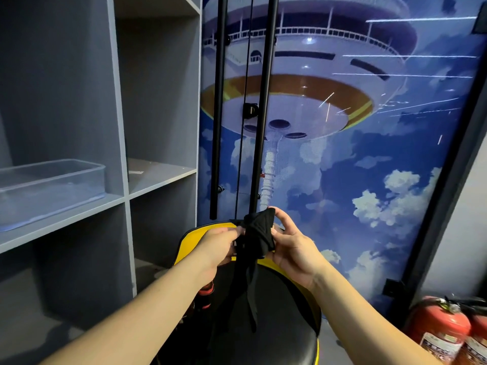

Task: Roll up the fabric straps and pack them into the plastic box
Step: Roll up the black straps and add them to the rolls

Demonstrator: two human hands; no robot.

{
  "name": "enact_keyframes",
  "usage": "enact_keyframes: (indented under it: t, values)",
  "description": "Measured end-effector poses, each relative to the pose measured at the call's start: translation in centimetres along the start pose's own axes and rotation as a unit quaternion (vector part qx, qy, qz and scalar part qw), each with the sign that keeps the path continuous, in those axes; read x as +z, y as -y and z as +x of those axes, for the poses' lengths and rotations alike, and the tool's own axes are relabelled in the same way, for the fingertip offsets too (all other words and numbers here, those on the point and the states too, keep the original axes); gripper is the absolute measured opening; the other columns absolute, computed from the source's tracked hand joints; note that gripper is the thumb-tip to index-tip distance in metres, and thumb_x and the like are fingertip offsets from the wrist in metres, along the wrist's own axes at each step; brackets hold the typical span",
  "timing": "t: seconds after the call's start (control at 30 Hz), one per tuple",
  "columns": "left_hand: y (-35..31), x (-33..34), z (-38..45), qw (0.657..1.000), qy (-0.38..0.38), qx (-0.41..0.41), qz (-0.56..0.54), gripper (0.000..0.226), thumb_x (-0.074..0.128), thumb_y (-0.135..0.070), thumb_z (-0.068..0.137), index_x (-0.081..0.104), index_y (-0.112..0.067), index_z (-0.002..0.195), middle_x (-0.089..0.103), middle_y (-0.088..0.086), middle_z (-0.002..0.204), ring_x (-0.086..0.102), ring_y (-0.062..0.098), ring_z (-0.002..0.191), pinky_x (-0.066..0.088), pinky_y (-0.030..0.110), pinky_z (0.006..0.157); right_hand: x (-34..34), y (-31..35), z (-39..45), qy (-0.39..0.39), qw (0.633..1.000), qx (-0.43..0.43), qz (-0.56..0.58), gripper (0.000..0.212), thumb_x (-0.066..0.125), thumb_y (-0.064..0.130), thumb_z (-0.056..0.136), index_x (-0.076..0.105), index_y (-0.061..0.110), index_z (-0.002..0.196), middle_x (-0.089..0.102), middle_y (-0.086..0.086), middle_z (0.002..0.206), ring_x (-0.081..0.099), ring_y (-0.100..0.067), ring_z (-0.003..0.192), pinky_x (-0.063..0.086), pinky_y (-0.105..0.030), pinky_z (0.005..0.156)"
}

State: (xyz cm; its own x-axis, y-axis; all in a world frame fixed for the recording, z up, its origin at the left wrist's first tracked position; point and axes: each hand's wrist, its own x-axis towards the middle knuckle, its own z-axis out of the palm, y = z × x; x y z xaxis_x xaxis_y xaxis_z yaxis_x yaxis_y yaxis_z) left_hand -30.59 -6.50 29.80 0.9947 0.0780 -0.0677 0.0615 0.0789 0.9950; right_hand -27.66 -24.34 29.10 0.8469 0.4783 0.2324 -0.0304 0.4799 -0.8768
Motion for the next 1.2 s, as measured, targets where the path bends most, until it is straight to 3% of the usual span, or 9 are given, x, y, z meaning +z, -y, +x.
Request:
enact_keyframes:
  t: [0.13, 0.27, 0.37, 0.5, 0.73, 0.9, 1.0, 1.1, 1.2]
  values:
    - [0.2, 0.0, 0.0, 1.0, 0.012, -0.004, 0.005, 0.017, 0.059, -0.025, 0.101, 0.071, -0.015, 0.106, 0.075, -0.005, 0.086, 0.068, 0.013, 0.075, 0.049, 0.04, 0.099, -0.2, -0.3, 0.0, 0.017, 1.0, 0.0, 0.019, 0.042, 0.052, 0.004, 0.095, 0.056, 0.023, 0.131, 0.064, -0.019, 0.124, 0.062, -0.035, 0.109, 0.049, -0.052, 0.094]
    - [0.5, -0.5, 0.3, 0.999, 0.023, 0.023, 0.024, 0.021, 0.06, -0.023, 0.1, 0.072, -0.013, 0.114, 0.069, -0.013, 0.066, 0.065, 0.006, 0.065, 0.05, 0.029, 0.079, -0.7, -0.5, 0.3, 0.004, 0.999, -0.004, 0.032, 0.045, 0.053, 0.002, 0.093, 0.056, 0.023, 0.133, 0.063, -0.02, 0.126, 0.055, -0.04, 0.115, 0.04, -0.062, 0.104]
    - [0.7, -0.8, 0.4, 0.998, 0.014, 0.049, 0.031, 0.017, 0.062, -0.017, 0.099, 0.071, -0.013, 0.113, 0.059, -0.017, 0.05, 0.061, -0.002, 0.053, 0.048, 0.019, 0.065, -0.6, -0.5, 0.3, -0.009, 0.999, -0.005, 0.039, 0.049, 0.054, 0.002, 0.088, 0.055, 0.021, 0.133, 0.065, -0.019, 0.123, 0.059, -0.038, 0.111, 0.051, -0.055, 0.094]
    - [0.9, -0.9, 0.5, 0.999, -0.009, 0.045, 0.006, 0.017, 0.068, -0.013, 0.094, 0.072, -0.01, 0.11, 0.064, -0.014, 0.055, 0.061, 0.0, 0.05, 0.046, 0.015, 0.051, -0.8, -0.8, 0.3, -0.017, 0.999, 0.002, 0.027, 0.052, 0.056, 0.001, 0.088, 0.052, 0.02, 0.137, 0.064, -0.02, 0.123, 0.062, -0.036, 0.107, 0.051, -0.056, 0.094]
    - [0.8, -1.2, 1.0, 0.994, -0.081, 0.066, 0.018, 0.01, 0.075, -0.022, 0.089, 0.077, -0.02, 0.099, 0.078, -0.003, 0.098, 0.071, 0.016, 0.096, 0.053, 0.033, 0.09, -1.5, -0.9, 0.3, -0.021, 0.999, 0.04, 0.01, 0.047, 0.056, 0.002, 0.093, 0.055, 0.017, 0.137, 0.065, -0.016, 0.119, 0.064, -0.03, 0.102, 0.052, -0.044, 0.093]
    - [-0.1, -1.2, 1.6, 0.988, -0.11, 0.101, 0.042, 0.004, 0.075, -0.022, 0.09, 0.078, -0.024, 0.092, 0.077, -0.007, 0.09, 0.07, 0.012, 0.094, 0.054, 0.025, 0.078, -2.0, -0.5, 0.5, 0.018, 0.999, 0.037, 0.031, 0.047, 0.054, 0.002, 0.087, 0.061, 0.011, 0.133, 0.061, -0.017, 0.11, 0.061, -0.03, 0.091, 0.044, -0.045, 0.09]
    - [-0.7, -1.0, 1.7, 0.982, -0.11, 0.127, 0.087, 0.006, 0.073, -0.022, 0.092, 0.078, -0.025, 0.092, 0.076, -0.006, 0.091, 0.07, 0.013, 0.093, 0.056, 0.028, 0.078, -1.1, -0.2, 0.7, -0.026, 0.996, 0.002, -0.084, 0.042, 0.052, -0.006, 0.093, 0.069, 0.017, 0.124, 0.067, -0.012, 0.109, 0.066, -0.026, 0.092, 0.053, -0.04, 0.087]
    - [-1.2, -0.4, 1.4, 0.972, -0.116, 0.155, 0.135, 0.005, 0.073, -0.022, 0.091, 0.077, -0.024, 0.093, 0.074, -0.007, 0.093, 0.067, 0.008, 0.09, 0.051, 0.021, 0.069, 0.5, -0.4, 0.9, -0.038, 0.954, -0.066, -0.29, 0.037, 0.062, -0.002, 0.092, 0.069, 0.023, 0.119, 0.072, 0.002, 0.115, 0.068, -0.014, 0.106, 0.054, -0.031, 0.09]
    - [-1.1, -0.2, 1.4, 0.968, -0.12, 0.166, 0.146, 0.004, 0.074, -0.024, 0.09, 0.077, -0.026, 0.092, 0.074, -0.007, 0.092, 0.068, 0.01, 0.089, 0.05, 0.022, 0.068, 1.3, -0.7, 1.5, -0.061, 0.918, -0.12, -0.373, 0.036, 0.068, 0.001, 0.087, 0.068, 0.023, 0.116, 0.072, 0.005, 0.112, 0.066, -0.011, 0.108, 0.052, -0.031, 0.094]
